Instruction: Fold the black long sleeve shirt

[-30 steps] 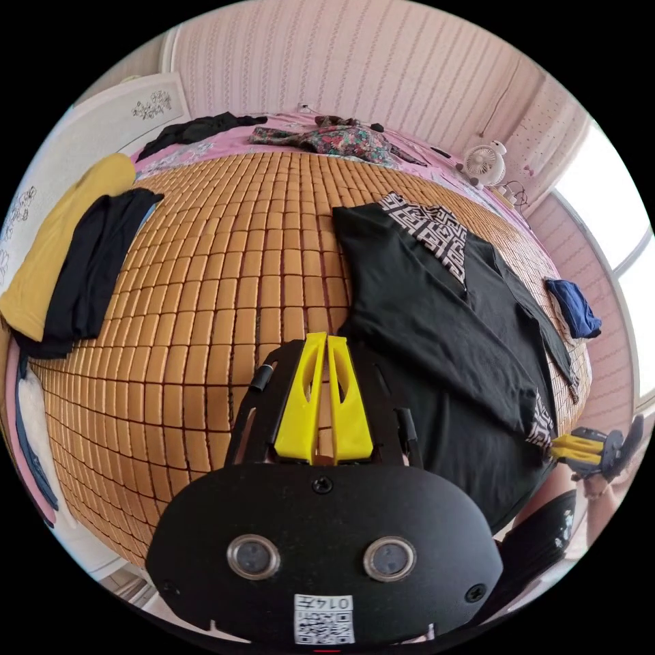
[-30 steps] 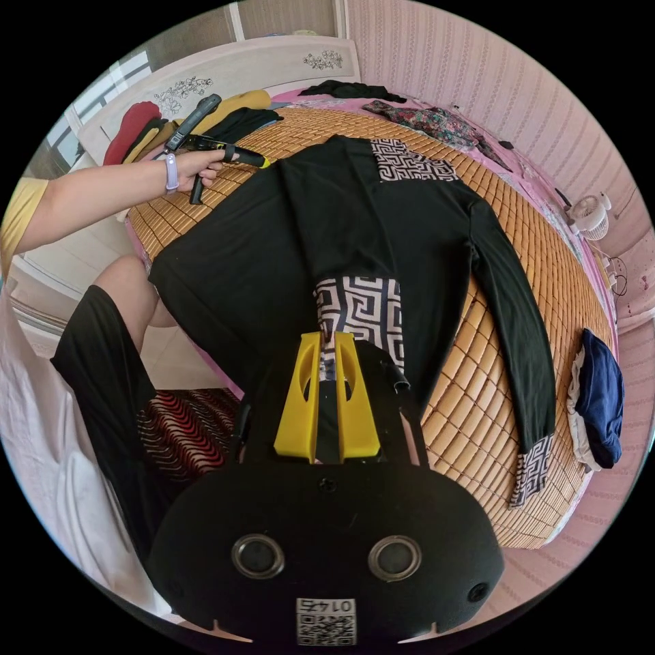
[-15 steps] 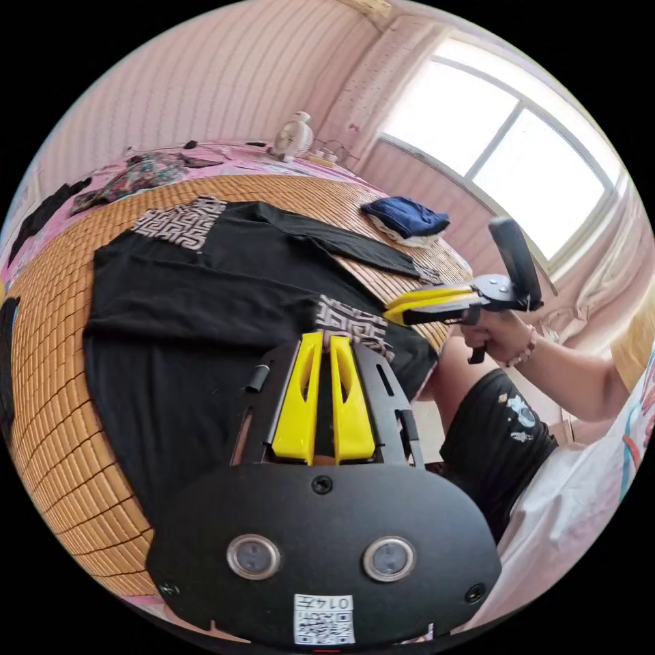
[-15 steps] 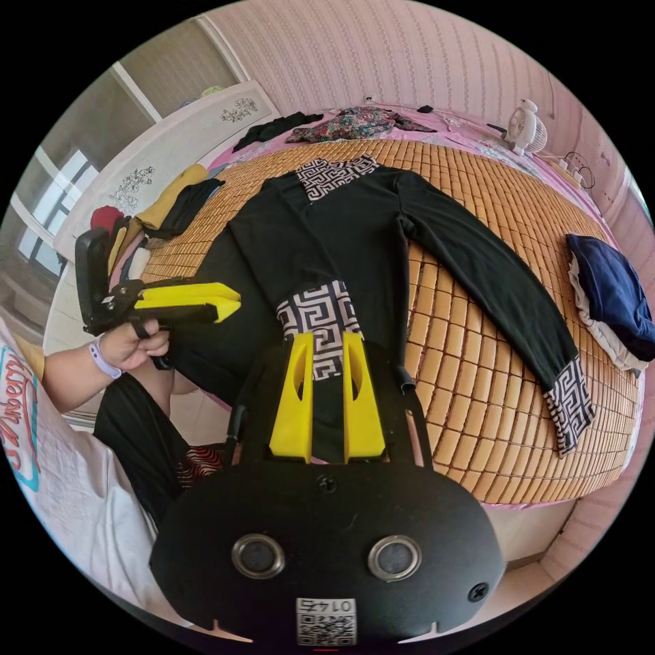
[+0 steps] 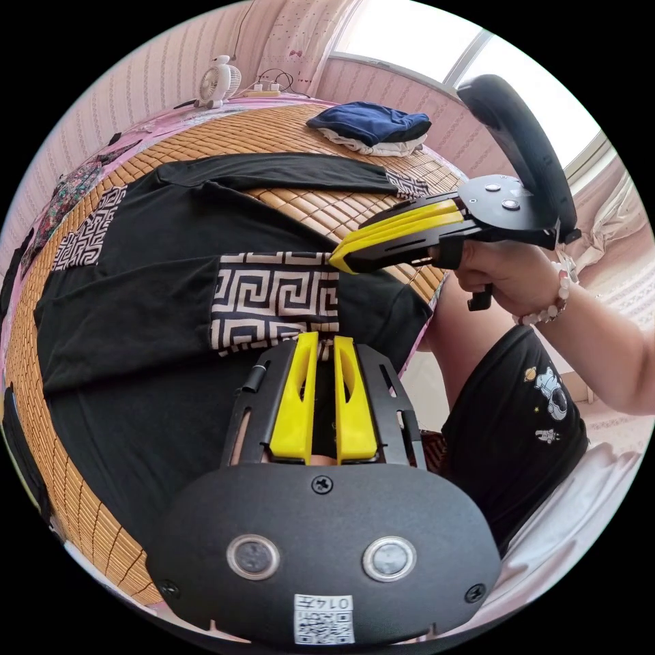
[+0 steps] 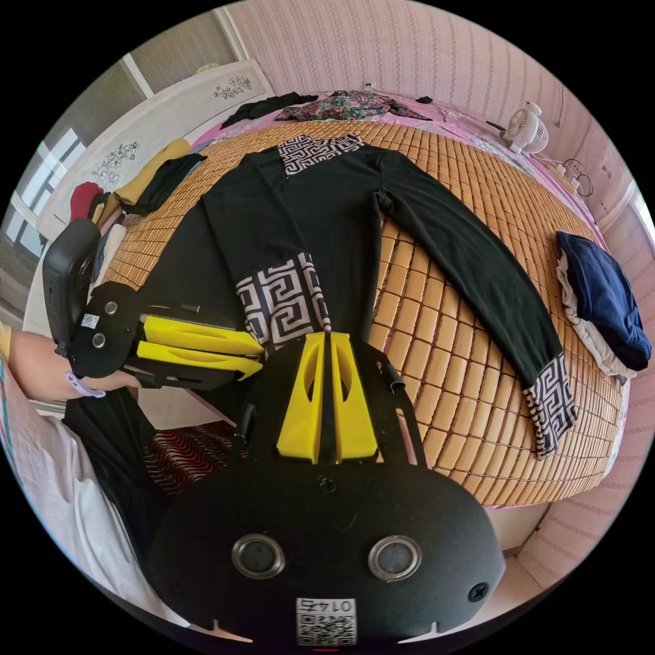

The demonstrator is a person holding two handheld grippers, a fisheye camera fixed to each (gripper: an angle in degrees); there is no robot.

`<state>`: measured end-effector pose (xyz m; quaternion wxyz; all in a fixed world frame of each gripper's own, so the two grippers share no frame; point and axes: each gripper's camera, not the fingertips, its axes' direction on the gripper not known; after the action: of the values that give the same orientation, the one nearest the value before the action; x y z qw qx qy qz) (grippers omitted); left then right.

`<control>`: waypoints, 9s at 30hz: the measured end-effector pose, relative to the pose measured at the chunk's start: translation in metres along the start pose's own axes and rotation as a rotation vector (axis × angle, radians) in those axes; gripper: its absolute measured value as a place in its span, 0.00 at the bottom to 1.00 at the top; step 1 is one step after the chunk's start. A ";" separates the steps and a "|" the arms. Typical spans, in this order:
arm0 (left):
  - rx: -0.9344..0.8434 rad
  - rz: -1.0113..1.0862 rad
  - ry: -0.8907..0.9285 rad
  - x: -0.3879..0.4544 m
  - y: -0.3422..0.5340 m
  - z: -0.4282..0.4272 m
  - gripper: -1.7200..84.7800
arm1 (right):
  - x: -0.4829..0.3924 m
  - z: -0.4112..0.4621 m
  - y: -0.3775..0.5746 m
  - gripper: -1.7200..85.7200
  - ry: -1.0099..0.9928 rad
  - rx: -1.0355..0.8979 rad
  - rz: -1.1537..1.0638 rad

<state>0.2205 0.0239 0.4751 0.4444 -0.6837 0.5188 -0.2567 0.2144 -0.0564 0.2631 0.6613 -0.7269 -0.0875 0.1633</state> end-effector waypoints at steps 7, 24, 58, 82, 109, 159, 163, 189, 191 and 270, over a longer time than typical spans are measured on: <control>-0.005 0.037 0.038 0.012 -0.010 -0.016 0.03 | 0.015 0.012 -0.002 0.04 -0.012 -0.046 0.035; 0.080 -0.115 -0.151 -0.052 0.009 -0.059 0.07 | 0.125 -0.032 0.075 0.12 0.425 0.147 0.668; 0.342 -0.688 -0.110 -0.187 0.192 -0.217 0.09 | -0.160 0.014 -0.031 0.09 -0.343 0.097 -0.519; 0.179 -0.529 -0.208 -0.189 0.173 -0.277 0.02 | -0.211 0.004 -0.112 0.06 -0.495 0.043 -0.562; 0.401 -0.805 -0.057 -0.463 0.065 -0.258 0.13 | 0.071 0.021 -0.328 0.08 -0.067 0.211 0.104; 0.164 -0.187 -0.149 -0.078 0.105 -0.076 0.01 | -0.229 0.007 -0.376 0.02 0.102 -0.452 -0.639; 0.178 -0.192 -0.125 -0.074 0.110 -0.062 0.01 | -0.235 0.014 -0.386 0.02 0.098 -0.505 -0.688; 0.320 -0.056 -0.037 -0.015 0.135 -0.021 0.13 | 0.014 -0.046 -0.092 0.08 -0.196 -0.048 0.252; 0.368 -0.030 -0.094 -0.001 0.130 -0.021 0.17 | 0.021 -0.037 -0.071 0.07 -0.194 -0.078 0.267; 0.376 -0.663 -0.126 -0.164 0.231 -0.145 0.16 | 0.006 0.041 -0.244 0.13 -0.140 -0.060 -0.109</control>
<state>-0.0623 0.1125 0.3600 0.4858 -0.7355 0.1850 -0.4346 0.2271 0.0107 0.5008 0.6393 -0.7274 -0.1777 0.1747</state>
